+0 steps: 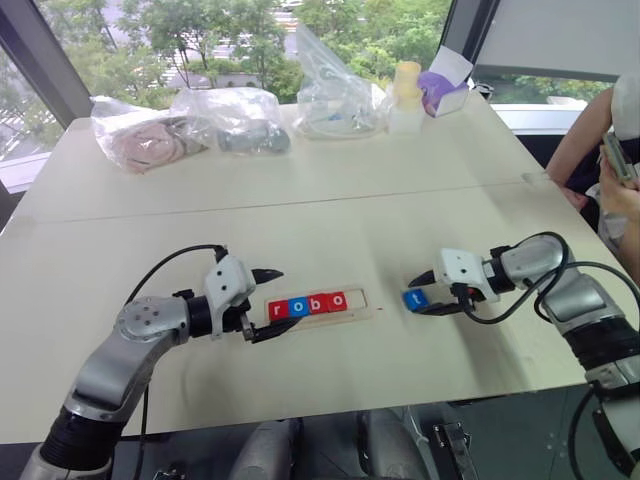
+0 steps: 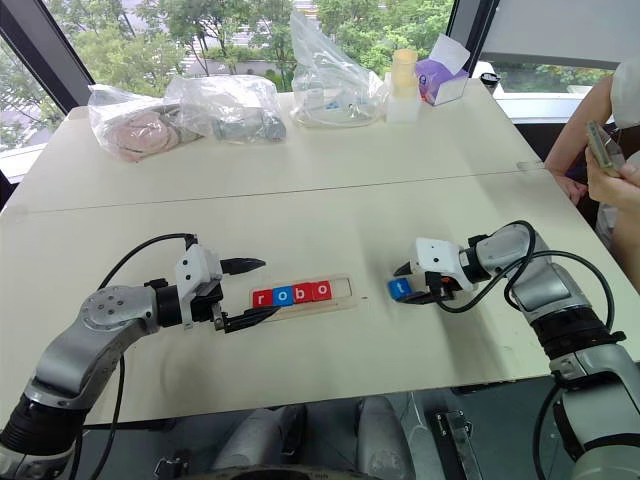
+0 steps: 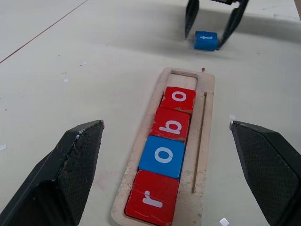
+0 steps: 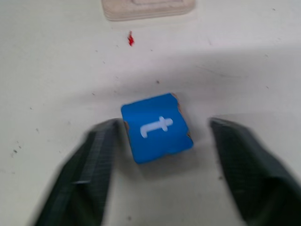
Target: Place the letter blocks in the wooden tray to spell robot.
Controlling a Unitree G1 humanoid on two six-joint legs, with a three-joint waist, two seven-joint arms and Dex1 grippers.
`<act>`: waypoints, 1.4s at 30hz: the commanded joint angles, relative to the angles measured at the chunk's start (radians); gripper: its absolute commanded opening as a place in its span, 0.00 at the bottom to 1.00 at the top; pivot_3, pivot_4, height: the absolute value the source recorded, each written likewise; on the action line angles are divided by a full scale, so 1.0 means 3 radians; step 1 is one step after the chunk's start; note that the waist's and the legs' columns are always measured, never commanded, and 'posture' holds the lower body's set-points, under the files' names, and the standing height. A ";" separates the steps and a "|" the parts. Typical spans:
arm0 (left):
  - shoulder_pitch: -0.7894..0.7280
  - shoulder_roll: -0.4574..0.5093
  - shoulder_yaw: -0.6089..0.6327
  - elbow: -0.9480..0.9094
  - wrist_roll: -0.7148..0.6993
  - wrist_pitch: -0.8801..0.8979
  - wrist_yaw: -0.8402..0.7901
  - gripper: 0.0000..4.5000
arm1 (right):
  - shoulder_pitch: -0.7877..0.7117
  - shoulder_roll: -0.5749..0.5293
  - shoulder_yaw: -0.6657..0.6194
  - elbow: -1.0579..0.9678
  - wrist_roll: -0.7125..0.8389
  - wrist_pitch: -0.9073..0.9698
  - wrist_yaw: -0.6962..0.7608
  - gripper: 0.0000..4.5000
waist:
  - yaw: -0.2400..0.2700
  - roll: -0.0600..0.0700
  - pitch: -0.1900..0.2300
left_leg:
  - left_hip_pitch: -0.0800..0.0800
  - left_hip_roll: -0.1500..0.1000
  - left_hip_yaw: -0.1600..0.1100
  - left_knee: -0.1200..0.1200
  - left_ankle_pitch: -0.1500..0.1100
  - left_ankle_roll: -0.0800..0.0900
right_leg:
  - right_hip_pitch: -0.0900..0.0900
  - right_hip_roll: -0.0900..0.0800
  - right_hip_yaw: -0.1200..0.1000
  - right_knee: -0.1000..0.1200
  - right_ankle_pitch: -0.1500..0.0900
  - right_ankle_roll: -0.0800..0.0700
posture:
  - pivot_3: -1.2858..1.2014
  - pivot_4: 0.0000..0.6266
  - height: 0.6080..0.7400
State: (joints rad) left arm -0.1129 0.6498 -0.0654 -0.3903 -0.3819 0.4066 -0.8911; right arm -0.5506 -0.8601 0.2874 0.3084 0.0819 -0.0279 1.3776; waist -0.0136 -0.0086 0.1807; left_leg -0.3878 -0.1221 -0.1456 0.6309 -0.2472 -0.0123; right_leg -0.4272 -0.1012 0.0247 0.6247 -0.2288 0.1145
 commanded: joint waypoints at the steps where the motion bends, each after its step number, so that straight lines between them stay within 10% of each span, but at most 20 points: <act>1: -0.0030 0.0037 0.0049 -0.0079 -0.0017 -0.0028 -0.0013 1.00 | -0.0014 0.0063 -0.0064 -0.0197 -0.0020 0.0219 -0.0103 0.25 | 0.0002 0.0000 0.0000 | 0.0000 0.0000 0.0000 0.0000 0.0000 0.0000 | 0.0000 0.0000 0.0000 0.0001 0.0000 0.0000 | 0.52 0.24 1.00; 42: 0.0003 -0.0010 0.0015 -0.0175 -0.0036 0.0046 0.0077 1.00 | -0.0280 0.0693 0.0384 -0.0978 -0.0182 0.1212 -0.0258 0.25 | 0.0010 0.0001 0.0001 | -0.0003 -0.0001 0.0000 -0.0001 0.0001 -0.0002 | -0.0008 -0.0001 0.0002 0.0007 0.0001 0.0001 | 0.52 0.24 1.00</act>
State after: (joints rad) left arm -0.1121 0.6469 -0.0656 -0.4082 -0.3830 0.4251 -0.8699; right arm -0.6283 -0.6574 0.4104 0.0466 0.0205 0.3331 1.3007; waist -0.0107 -0.0084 0.1808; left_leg -0.3887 -0.1225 -0.1456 0.6307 -0.2469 -0.0128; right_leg -0.4296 -0.1015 0.0251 0.6267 -0.2286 0.1150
